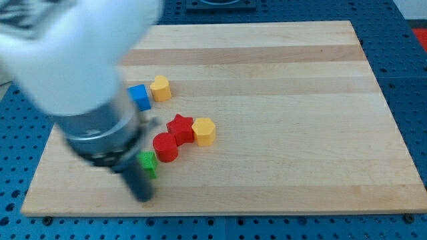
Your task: Point your arm at the green star
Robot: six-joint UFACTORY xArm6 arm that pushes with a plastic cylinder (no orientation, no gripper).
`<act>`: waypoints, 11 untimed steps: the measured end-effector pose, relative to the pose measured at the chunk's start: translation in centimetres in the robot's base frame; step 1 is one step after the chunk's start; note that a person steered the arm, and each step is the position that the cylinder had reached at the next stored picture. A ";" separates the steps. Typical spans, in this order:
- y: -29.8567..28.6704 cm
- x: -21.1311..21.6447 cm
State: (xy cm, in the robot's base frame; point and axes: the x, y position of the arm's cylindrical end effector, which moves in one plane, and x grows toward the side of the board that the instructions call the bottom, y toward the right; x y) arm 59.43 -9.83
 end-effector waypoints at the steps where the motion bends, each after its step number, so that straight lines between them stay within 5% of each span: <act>1: 0.7 -6.2; 2: -0.5 -9.2; 4: 7.8 -3.3; 5: 7.0 0.4; 6: -1.0 1.3; 8: -11.1 -6.2; 10: -6.5 0.6; 11: -2.8 -2.8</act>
